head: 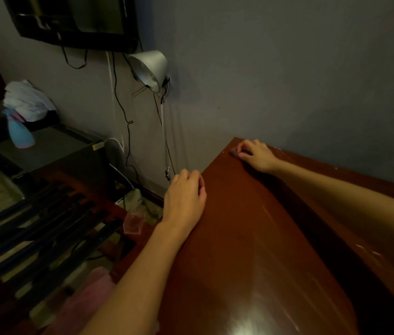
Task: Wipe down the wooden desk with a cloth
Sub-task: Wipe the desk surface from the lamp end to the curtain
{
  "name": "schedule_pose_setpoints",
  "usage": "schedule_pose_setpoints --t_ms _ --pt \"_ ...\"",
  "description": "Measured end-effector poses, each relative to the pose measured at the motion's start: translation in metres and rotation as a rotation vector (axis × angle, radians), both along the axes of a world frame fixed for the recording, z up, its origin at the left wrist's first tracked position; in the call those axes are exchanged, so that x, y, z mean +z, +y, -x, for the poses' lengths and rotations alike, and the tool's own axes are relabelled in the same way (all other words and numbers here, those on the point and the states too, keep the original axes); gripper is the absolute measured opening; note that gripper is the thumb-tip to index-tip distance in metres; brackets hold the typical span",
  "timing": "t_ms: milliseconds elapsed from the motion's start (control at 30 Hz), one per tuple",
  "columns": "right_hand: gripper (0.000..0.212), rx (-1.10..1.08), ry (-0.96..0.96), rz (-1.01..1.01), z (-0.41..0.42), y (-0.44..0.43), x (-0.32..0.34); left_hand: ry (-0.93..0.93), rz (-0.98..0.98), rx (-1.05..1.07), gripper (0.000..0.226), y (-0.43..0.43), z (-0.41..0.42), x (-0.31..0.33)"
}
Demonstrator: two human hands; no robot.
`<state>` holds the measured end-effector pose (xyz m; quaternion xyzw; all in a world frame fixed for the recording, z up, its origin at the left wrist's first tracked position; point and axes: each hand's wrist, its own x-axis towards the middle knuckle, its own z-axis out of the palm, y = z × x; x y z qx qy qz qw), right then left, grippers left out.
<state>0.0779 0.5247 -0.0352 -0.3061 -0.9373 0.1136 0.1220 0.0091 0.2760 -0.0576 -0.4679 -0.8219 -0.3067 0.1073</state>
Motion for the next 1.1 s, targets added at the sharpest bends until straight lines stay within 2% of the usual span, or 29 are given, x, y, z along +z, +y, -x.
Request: schedule_pose_setpoints --t_ms 100,167,267,367,433,567,667,800,933,1033,1100 --pt "0.026 -0.153 -0.010 -0.062 0.042 -0.002 -0.004 0.016 -0.003 -0.009 0.009 0.000 0.000 0.000" --pt "0.029 -0.132 -0.009 -0.099 0.063 -0.019 -0.006 0.021 0.002 -0.009 0.009 0.000 0.000 0.001" --pt "0.029 0.083 -0.026 -0.095 0.065 -0.060 -0.008 0.013 0.011 -0.013 0.011 -0.001 0.000 0.001" --pt "0.023 0.306 0.031 -0.083 0.029 -0.081 -0.013 0.015 0.007 -0.012 0.011 -0.003 0.000 0.001" --pt "0.020 0.346 0.033 -0.068 -0.001 -0.064 -0.013 0.006 0.006 -0.008 0.010 -0.003 0.000 0.000" --pt "0.023 0.052 0.009 -0.114 -0.026 0.010 -0.007 0.000 0.005 -0.013 0.010 -0.002 -0.001 0.001" --pt "0.028 -0.150 -0.025 -0.116 -0.001 0.039 -0.006 0.008 0.006 -0.012 0.010 0.000 -0.001 0.001" --pt "0.032 -0.195 -0.029 -0.112 0.045 0.027 -0.006 0.010 0.008 -0.020 0.010 -0.001 -0.002 0.001" --pt "0.028 0.001 -0.038 -0.113 0.056 -0.014 -0.008 0.012 0.016 -0.008 0.008 -0.002 -0.002 0.003" --pt "0.022 0.212 -0.008 -0.135 0.025 -0.042 -0.012 0.008 0.017 -0.012 0.008 -0.003 -0.002 0.003" --pt "0.018 0.277 0.013 -0.139 -0.004 -0.036 -0.013 0.000 0.017 -0.010 0.009 -0.003 -0.001 0.003"
